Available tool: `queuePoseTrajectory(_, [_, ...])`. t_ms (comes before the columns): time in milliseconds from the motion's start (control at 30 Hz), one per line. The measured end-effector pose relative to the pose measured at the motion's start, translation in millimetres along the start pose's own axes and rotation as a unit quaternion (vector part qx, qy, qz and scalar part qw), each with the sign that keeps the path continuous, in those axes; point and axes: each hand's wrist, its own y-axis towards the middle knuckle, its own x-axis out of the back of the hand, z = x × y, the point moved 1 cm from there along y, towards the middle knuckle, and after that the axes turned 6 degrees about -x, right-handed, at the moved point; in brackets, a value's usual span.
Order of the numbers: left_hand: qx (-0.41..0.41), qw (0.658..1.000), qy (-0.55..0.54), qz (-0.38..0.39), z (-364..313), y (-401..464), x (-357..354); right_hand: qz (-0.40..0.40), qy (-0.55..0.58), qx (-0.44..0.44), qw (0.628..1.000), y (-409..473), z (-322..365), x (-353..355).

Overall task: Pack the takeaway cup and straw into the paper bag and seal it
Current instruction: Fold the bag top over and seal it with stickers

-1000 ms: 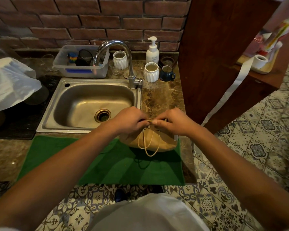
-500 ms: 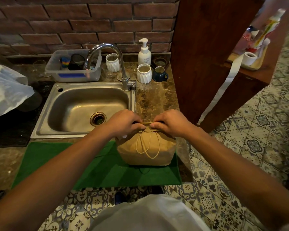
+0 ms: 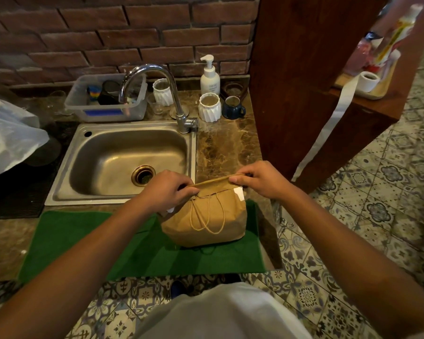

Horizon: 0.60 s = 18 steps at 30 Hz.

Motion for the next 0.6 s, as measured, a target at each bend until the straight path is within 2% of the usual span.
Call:
queuePoseTrajectory(67, [0.009, 1.000, 0.004, 0.003, 0, 1, -1, -0.003, 0.054, -0.019, 0.998, -1, -8, 2])
queuePoseTrajectory(133, [0.024, 1.000, 0.005, -0.006, 2, 1, -1, -0.083, 0.123, -0.077, 0.986, 0, -29, 5])
queuePoseTrajectory(200, [0.039, 0.999, -0.003, -0.018, 4, -2, 0, -0.198, 0.182, -0.172, 0.948, 1, -65, 10])
queuePoseTrajectory(267, [0.047, 0.998, -0.016, -0.024, 3, -6, 0, -0.256, 0.162, -0.291, 0.907, 1, -106, 13])
queuePoseTrajectory(333, [0.050, 0.998, -0.019, -0.028, 0, -8, -1, -0.218, 0.105, -0.400, 0.884, 2, -141, 7])
queuePoseTrajectory(367, [0.052, 0.998, -0.018, -0.031, -1, -8, -1, -0.193, 0.084, -0.424, 0.881, 3, -154, 2])
queuePoseTrajectory(433, [0.064, 0.997, -0.019, -0.032, -2, -7, -2, -0.161, 0.063, -0.436, 0.883, 6, -167, -7])
queuePoseTrajectory(600, [0.090, 0.995, -0.040, -0.028, -3, -6, -2, -0.179, 0.066, -0.415, 0.889, 17, -173, -17])
